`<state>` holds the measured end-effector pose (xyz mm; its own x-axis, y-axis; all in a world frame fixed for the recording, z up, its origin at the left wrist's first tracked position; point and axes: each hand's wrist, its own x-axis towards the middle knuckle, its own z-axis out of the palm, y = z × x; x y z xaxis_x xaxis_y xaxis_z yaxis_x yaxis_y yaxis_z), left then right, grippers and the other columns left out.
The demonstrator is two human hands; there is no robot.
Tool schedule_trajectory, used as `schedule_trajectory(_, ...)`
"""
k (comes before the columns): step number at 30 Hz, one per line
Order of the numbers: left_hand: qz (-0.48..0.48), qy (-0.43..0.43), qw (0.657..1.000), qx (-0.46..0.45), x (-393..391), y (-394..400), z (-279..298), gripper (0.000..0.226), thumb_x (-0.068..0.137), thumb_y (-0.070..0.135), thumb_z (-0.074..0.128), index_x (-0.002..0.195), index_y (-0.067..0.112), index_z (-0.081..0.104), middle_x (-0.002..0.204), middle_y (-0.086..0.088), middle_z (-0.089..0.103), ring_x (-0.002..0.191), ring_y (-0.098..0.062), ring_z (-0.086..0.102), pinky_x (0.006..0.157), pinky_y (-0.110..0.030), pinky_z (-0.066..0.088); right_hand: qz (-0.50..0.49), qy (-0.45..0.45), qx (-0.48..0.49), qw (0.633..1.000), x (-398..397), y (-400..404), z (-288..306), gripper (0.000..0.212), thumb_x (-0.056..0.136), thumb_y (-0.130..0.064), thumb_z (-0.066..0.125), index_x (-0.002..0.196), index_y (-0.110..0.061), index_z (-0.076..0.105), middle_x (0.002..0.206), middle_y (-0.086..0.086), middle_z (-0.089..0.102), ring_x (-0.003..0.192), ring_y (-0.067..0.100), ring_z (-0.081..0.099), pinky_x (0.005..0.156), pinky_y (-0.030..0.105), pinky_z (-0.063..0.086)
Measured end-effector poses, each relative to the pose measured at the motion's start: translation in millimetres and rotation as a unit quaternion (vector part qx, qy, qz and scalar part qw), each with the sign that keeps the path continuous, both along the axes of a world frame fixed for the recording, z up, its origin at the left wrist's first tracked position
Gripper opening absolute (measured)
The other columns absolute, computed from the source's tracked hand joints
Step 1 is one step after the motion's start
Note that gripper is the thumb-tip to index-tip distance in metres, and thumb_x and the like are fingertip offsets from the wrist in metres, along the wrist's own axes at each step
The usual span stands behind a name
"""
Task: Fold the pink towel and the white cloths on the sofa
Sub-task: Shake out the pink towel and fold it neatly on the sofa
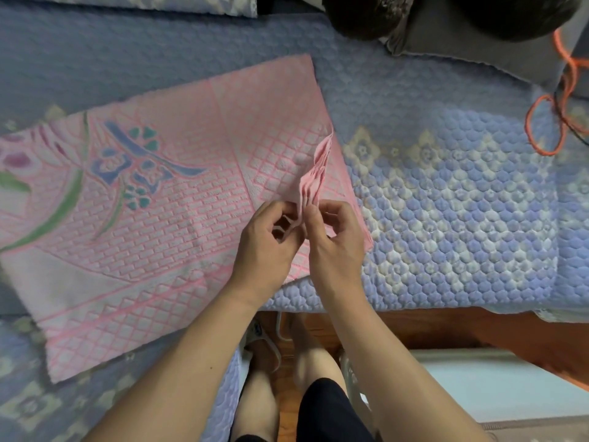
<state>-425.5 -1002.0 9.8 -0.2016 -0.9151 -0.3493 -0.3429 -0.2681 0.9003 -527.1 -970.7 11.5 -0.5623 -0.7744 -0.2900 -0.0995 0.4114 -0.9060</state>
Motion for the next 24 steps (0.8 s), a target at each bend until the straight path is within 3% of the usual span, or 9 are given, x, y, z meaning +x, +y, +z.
schedule_trajectory(2, -0.006, 0.005, 1.000, -0.002, 0.8, -0.6, 0.5, 0.005, 0.093, 0.018, 0.069, 0.097, 0.019, 0.072, 0.095, 0.006, 0.067, 0.086, -0.013, 0.067, 0.072, -0.024, 0.055, 0.011, 0.001, 0.002, 1.000, -4.2, 1.1, 4.8, 0.018, 0.093, -0.031, 0.072, 0.095, -0.015, 0.065, 0.093, -0.002, 0.068, 0.091, 0.013, 0.066, 0.080, 0.027, 0.054)
schedule_trajectory(5, -0.021, 0.024, 0.999, 0.018, 3.6, -3.3, -2.0, 0.007, 0.093, 0.020, 0.071, 0.093, 0.016, 0.076, 0.095, 0.004, 0.068, 0.086, -0.018, 0.069, 0.078, -0.039, 0.058, 0.012, -0.040, 0.028, 0.999, -10.8, 1.3, 5.1, 0.023, 0.088, -0.040, 0.076, 0.087, -0.020, 0.063, 0.088, 0.003, 0.069, 0.088, 0.025, 0.068, 0.084, 0.050, 0.057)
schedule_trajectory(8, -0.019, 0.061, 0.994, 0.086, 3.6, -7.2, 2.4, 0.009, 0.093, 0.027, 0.071, 0.093, 0.019, 0.077, 0.091, 0.001, 0.075, 0.090, -0.021, 0.072, 0.086, -0.050, 0.058, -0.013, -0.096, 0.053, 0.994, -15.5, 0.5, 5.1, 0.031, 0.084, -0.047, 0.074, 0.079, -0.020, 0.060, 0.082, 0.014, 0.065, 0.086, 0.042, 0.067, 0.081, 0.060, 0.056)
schedule_trajectory(10, -0.025, 0.038, 0.996, 0.078, 4.3, -12.9, 4.1, 0.013, 0.096, 0.029, 0.067, 0.093, 0.019, 0.074, 0.086, 0.001, 0.075, 0.084, -0.019, 0.071, 0.082, -0.047, 0.058, -0.044, -0.152, 0.053, 0.986, -18.3, 2.0, 5.3, 0.029, 0.091, -0.031, 0.071, 0.086, -0.006, 0.057, 0.080, 0.015, 0.058, 0.087, 0.044, 0.066, 0.080, 0.059, 0.059)
schedule_trajectory(12, -0.036, 0.008, 0.998, 0.051, 6.8, -21.3, 3.3, 0.018, 0.100, 0.031, 0.061, 0.090, 0.019, 0.069, 0.078, 0.002, 0.070, 0.072, -0.013, 0.063, 0.073, -0.042, 0.054, -0.067, -0.201, 0.045, 0.976, -20.2, 3.7, 5.7, 0.024, 0.097, -0.014, 0.066, 0.094, 0.007, 0.054, 0.082, 0.013, 0.061, 0.087, 0.036, 0.068, 0.083, 0.051, 0.062)
schedule_trajectory(15, -0.067, -0.021, 0.997, 0.034, 4.1, -26.1, 1.8, 0.020, 0.102, 0.033, 0.057, 0.089, 0.019, 0.063, 0.072, 0.006, 0.062, 0.065, -0.007, 0.053, 0.066, -0.035, 0.047, -0.069, -0.230, 0.048, 0.969, -18.3, 1.1, 9.1, 0.012, 0.098, -0.008, 0.063, 0.094, 0.001, 0.055, 0.082, 0.012, 0.064, 0.084, 0.029, 0.069, 0.081, 0.041, 0.062)
schedule_trajectory(18, -0.062, -0.043, 0.997, 0.007, -7.6, -19.2, 2.1, 0.008, 0.098, 0.027, 0.063, 0.095, 0.021, 0.058, 0.081, 0.008, 0.062, 0.070, -0.007, 0.057, 0.058, -0.023, 0.045, -0.060, -0.242, 0.060, 0.966, -14.1, -8.0, 11.7, 0.012, 0.096, -0.008, 0.060, 0.086, -0.006, 0.054, 0.081, 0.013, 0.060, 0.079, 0.023, 0.066, 0.075, 0.034, 0.060)
schedule_trajectory(22, 0.002, -0.040, 0.999, 0.019, -11.7, -17.2, -5.2, 0.014, 0.089, 0.026, 0.074, 0.091, 0.021, 0.061, 0.079, 0.007, 0.066, 0.069, -0.010, 0.062, 0.058, -0.030, 0.050, -0.033, -0.218, 0.069, 0.973, -15.0, -17.4, 13.1, 0.014, 0.091, -0.013, 0.062, 0.084, -0.008, 0.050, 0.086, 0.019, 0.058, 0.082, 0.028, 0.064, 0.078, 0.044, 0.063)
schedule_trajectory(24, 0.039, -0.056, 0.998, 0.004, -5.8, -19.9, -4.8, 0.022, 0.086, 0.026, 0.077, 0.079, 0.014, 0.060, 0.065, 0.009, 0.058, 0.058, -0.008, 0.049, 0.053, -0.031, 0.041, -0.060, -0.184, 0.085, 0.977, -20.9, -17.2, 8.4, 0.011, 0.089, -0.016, 0.055, 0.084, -0.012, 0.047, 0.092, 0.021, 0.057, 0.085, 0.031, 0.064, 0.078, 0.052, 0.062)
